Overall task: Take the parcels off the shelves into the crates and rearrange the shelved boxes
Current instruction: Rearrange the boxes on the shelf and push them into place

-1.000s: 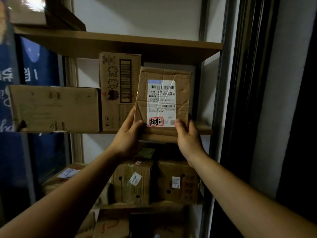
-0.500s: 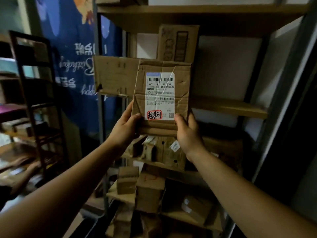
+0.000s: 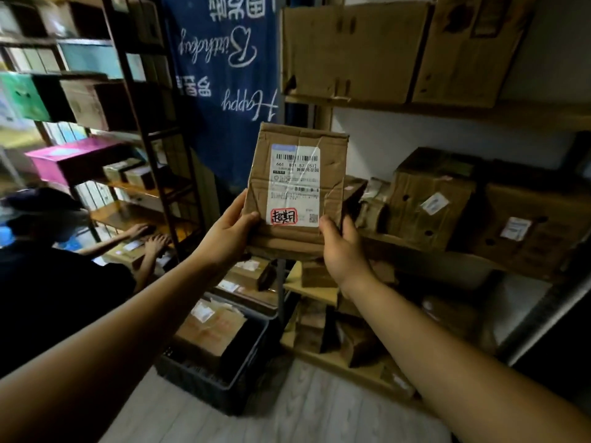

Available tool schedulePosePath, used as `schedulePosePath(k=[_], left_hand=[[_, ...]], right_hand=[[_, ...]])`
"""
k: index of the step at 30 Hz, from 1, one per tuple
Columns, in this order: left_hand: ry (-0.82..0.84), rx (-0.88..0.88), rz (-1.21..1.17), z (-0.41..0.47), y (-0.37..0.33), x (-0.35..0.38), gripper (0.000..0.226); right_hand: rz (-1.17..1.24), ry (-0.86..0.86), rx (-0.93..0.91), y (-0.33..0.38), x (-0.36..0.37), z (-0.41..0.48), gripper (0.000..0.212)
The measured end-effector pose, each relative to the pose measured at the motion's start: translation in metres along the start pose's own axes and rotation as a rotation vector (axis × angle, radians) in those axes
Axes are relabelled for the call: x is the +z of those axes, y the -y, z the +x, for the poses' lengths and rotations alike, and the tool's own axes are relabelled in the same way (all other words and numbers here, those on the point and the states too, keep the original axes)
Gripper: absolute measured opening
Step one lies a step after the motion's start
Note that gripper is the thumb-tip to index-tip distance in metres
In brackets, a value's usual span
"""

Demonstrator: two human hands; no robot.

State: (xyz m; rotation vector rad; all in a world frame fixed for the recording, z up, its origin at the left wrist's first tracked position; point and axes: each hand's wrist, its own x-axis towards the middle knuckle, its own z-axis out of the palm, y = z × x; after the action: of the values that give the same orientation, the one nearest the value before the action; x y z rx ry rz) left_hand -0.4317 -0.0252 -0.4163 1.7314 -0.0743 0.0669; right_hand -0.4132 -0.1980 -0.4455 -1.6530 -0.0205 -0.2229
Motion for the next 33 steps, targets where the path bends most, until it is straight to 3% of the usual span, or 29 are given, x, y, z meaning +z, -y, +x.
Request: schedulePosePath(k=[6, 9, 12, 20, 24, 30, 33], left_hand=[[0.003, -0.096, 0.048, -0.005, 0.031, -0.094, 0.047], [-0.013, -0.111, 0.071, 0.001, 0.035, -0.115, 0.043], [-0.005, -0.084, 0.081, 0.013, 0.045, -0.133, 0.047], [-0.049, -0.208, 0.114, 0.081, 0.068, -0.149, 0.049], [-0.052, -0.261, 0.095, 0.142, 0.086, -0.166, 0.059], [0.022, -0.251, 0.048, 0.214, 0.113, -0.189, 0.066], [0.155, -0.268, 0.019, 0.249, 0.135, -0.200, 0.073]], right_hand=[[-0.035, 0.009, 0.067, -0.024, 0.103, -0.015, 0.042], [-0.033, -0.002, 0.063, -0.027, 0.128, -0.009, 0.029], [-0.043, 0.001, 0.080, -0.035, 0.150, 0.005, 0.029], [-0.096, 0.054, 0.143, -0.078, 0.198, 0.071, 0.046], [-0.124, 0.132, 0.114, -0.090, 0.226, 0.122, 0.067], [-0.147, 0.277, 0.106, -0.097, 0.243, 0.178, 0.086], [-0.142, 0.274, 0.127, -0.107, 0.252, 0.204, 0.094]])
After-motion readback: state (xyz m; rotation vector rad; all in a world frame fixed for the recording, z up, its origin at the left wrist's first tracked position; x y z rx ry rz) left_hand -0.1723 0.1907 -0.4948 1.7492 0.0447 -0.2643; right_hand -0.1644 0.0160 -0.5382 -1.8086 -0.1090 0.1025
